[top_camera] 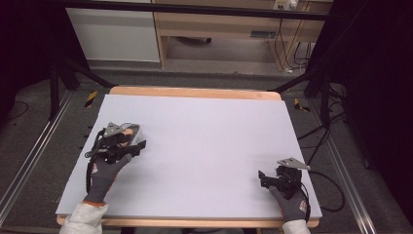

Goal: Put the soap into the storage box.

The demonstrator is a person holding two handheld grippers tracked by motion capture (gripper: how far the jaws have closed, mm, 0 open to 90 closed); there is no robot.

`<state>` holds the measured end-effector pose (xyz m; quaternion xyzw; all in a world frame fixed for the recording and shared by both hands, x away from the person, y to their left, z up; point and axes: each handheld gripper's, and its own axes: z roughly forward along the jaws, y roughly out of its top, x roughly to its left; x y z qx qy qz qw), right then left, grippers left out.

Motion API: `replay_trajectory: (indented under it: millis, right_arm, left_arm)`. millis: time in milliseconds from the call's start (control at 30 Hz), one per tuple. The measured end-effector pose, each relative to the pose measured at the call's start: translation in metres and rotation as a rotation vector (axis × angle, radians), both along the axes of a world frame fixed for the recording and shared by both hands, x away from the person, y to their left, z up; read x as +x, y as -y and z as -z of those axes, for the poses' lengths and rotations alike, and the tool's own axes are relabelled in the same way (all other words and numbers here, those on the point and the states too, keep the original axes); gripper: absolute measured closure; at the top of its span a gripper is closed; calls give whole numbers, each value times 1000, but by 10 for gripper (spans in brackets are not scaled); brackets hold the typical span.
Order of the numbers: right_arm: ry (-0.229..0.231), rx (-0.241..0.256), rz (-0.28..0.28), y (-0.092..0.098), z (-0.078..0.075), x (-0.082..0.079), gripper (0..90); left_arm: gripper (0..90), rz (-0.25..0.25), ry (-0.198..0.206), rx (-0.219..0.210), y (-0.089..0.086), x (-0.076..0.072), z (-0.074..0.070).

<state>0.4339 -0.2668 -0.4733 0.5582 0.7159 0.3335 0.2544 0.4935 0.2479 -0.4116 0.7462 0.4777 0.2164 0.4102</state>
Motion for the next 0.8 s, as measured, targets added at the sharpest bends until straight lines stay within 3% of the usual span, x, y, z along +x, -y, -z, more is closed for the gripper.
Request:
replay_trajectory:
  millis: [567, 800]
  right_arm:
    - [10, -3, 23, 10, 3, -4, 79]
    - [9, 4, 37, 14, 4, -6, 78]
  left_arm:
    - [296, 62, -27, 47, 15, -33, 26]
    - [289, 71, -50, 71, 11, -47, 39]
